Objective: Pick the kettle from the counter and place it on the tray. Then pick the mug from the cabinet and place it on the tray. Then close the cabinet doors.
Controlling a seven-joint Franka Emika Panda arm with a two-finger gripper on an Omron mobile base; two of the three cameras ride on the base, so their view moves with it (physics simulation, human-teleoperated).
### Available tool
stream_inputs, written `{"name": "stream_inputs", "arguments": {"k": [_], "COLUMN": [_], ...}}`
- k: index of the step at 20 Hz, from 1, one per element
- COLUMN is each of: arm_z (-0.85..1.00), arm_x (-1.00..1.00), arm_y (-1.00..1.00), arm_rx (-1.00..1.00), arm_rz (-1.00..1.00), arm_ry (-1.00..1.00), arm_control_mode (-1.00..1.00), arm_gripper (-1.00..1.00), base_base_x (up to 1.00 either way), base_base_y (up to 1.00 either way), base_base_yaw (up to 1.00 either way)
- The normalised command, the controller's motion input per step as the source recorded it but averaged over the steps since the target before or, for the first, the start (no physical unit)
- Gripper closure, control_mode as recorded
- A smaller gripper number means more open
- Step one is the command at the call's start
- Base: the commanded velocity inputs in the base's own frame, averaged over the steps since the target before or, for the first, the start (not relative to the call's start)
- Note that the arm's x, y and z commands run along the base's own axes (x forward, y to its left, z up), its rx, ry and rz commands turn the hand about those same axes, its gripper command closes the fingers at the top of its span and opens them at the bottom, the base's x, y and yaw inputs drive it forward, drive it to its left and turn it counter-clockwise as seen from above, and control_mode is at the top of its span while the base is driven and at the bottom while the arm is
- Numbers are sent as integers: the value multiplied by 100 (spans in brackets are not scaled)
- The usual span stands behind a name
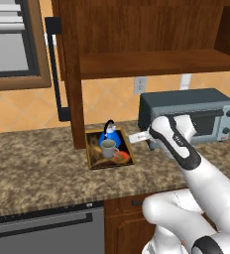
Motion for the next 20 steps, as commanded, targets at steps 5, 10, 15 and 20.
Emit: {"name": "stream_inputs", "arguments": {"k": [5,10,15,20], "arm_z": [48,36,31,30], "arm_x": [-55,-55,-32,-8], "arm_y": [-73,-88,-87,-82], "arm_rx": [17,27,24,9], "arm_rz": [-19,-20,-18,-10], "arm_ry": [3,2,1,2], "arm_control_mode": [-100,-100,-100,-100], "arm_gripper": [-100,-100,-100,-100], "base_base_x": [0,0,0,0], "base_base_y": [0,0,0,0], "base_base_yaw": [0,0,0,0]}}
